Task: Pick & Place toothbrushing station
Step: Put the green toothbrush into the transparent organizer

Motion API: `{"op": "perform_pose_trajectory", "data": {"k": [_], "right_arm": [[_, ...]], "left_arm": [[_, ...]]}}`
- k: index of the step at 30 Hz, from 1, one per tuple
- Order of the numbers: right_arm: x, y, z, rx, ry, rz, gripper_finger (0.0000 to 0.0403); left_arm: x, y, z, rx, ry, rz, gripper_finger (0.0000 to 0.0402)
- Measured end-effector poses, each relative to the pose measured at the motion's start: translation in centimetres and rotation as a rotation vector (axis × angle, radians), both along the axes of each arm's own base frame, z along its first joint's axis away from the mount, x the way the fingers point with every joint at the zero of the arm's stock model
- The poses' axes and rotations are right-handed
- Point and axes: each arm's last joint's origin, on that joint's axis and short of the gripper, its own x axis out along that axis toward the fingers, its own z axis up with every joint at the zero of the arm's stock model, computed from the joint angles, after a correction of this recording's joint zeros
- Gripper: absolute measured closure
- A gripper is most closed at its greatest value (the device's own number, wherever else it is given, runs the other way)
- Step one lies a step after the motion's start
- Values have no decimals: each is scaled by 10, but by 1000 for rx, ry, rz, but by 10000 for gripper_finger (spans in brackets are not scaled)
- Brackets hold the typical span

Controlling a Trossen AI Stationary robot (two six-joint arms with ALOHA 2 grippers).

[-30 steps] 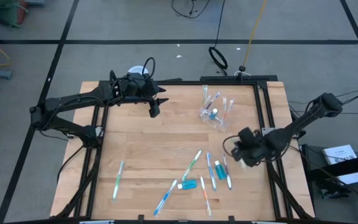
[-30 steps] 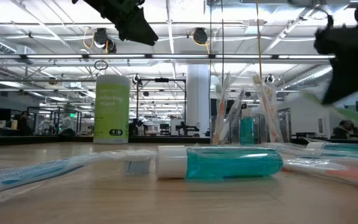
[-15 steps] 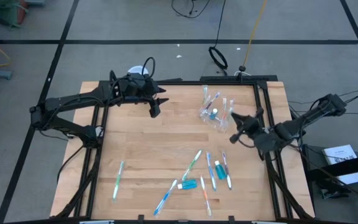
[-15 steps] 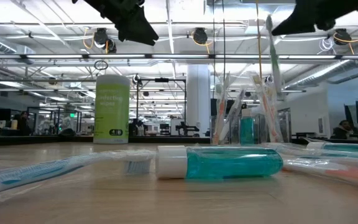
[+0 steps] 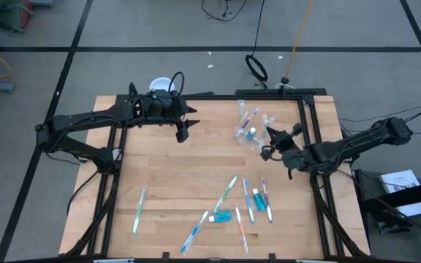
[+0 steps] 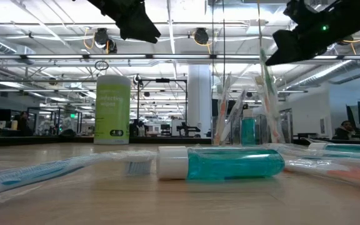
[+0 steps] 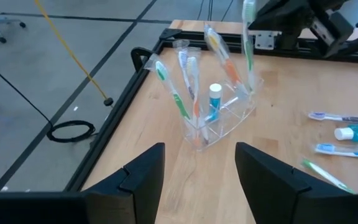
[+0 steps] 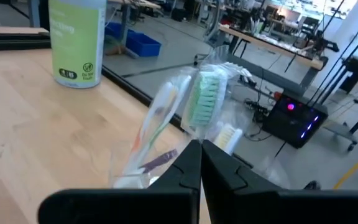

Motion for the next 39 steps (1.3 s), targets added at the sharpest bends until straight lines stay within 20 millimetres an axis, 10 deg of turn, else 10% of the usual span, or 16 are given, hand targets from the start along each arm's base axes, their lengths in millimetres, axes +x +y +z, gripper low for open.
{"op": "perform_pose_trajectory", "data": {"k": [27,39], "right_arm": [[-10,0,-39,197,-1,124,400],[-11,-1,-38,161,-7,83,317]], "left_arm": [[-1,-1,-2,-5,19,-3,206],[-1,-1,-2,-8,27,-4,203]]}}
